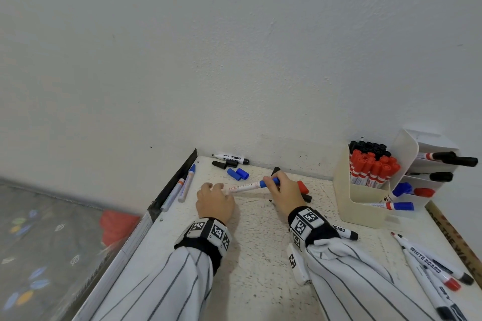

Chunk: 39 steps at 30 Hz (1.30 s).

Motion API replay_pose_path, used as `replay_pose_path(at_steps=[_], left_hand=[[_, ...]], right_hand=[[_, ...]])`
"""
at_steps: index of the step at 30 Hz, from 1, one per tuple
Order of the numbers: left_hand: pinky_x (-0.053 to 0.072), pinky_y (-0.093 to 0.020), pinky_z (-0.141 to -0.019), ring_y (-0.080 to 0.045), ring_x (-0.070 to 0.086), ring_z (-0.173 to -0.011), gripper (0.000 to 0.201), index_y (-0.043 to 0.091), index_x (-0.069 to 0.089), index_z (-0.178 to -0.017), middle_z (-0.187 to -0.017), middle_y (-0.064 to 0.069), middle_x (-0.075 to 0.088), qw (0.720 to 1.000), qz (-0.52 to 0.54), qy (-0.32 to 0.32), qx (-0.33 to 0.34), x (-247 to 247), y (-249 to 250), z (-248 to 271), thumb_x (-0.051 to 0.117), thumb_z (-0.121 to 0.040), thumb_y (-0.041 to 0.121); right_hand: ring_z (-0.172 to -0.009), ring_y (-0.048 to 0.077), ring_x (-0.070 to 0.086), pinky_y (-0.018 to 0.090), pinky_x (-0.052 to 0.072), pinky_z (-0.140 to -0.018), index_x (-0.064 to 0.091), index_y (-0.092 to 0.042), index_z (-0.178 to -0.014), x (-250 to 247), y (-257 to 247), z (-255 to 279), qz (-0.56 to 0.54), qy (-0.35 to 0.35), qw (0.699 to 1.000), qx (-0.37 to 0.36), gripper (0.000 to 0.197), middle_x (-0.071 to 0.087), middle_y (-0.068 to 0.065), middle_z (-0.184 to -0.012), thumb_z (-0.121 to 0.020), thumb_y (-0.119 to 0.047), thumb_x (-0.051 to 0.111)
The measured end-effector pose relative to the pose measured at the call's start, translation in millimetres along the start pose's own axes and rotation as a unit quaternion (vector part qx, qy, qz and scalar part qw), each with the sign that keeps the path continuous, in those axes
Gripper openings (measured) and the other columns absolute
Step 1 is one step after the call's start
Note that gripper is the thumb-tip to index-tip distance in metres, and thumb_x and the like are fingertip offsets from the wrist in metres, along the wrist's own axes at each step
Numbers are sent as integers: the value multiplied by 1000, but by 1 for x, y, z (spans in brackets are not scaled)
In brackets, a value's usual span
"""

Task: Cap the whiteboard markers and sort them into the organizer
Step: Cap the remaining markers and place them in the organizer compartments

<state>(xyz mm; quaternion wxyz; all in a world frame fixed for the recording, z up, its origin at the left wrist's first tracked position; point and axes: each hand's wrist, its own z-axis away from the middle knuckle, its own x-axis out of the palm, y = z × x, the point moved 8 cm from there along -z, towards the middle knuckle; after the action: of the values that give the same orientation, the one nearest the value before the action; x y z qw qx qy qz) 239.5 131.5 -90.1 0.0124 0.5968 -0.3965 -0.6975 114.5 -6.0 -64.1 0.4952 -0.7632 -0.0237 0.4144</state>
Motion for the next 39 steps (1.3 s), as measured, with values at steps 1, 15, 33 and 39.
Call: replay_pose_path(at_steps=[1,15,33,39], left_hand=[[29,-38,-107,-26,26,-134,47,14,38,-138,-147,-12,25,1000,-21,-5,-13,0,-2,0,44,-93,27],[20,-40,-114,-25,22,-138,54,1,30,-140,-150,-11,23,973,-215,-63,-61,-22,-47,-3,36,-93,27],[47,-35,-88,-28,55,-109,35,5,38,-127,-126,-13,48,992,-73,-59,-86,-18,-58,4,40,-93,16],[41,-32,-81,-26,52,-98,30,3,38,-126,-115,-17,51,999,37,-25,-18,-18,-20,9,31,-97,7]], right_hand=[[-53,10,36,24,34,-52,50,-14,-87,0,0,0,-4,5,1000,-4,19,43,-5,-62,-93,-32,49],[-55,10,40,23,36,-53,54,-13,-98,4,-4,1,13,38,999,-23,18,48,-5,-67,-94,-30,47],[-60,13,48,22,40,-54,51,-16,-92,-15,-9,7,-31,73,997,-27,16,57,3,-75,-93,-32,49],[-53,11,38,22,37,-52,51,-14,-87,-72,-9,19,-99,160,981,-39,14,48,-6,-63,-93,-27,50]])
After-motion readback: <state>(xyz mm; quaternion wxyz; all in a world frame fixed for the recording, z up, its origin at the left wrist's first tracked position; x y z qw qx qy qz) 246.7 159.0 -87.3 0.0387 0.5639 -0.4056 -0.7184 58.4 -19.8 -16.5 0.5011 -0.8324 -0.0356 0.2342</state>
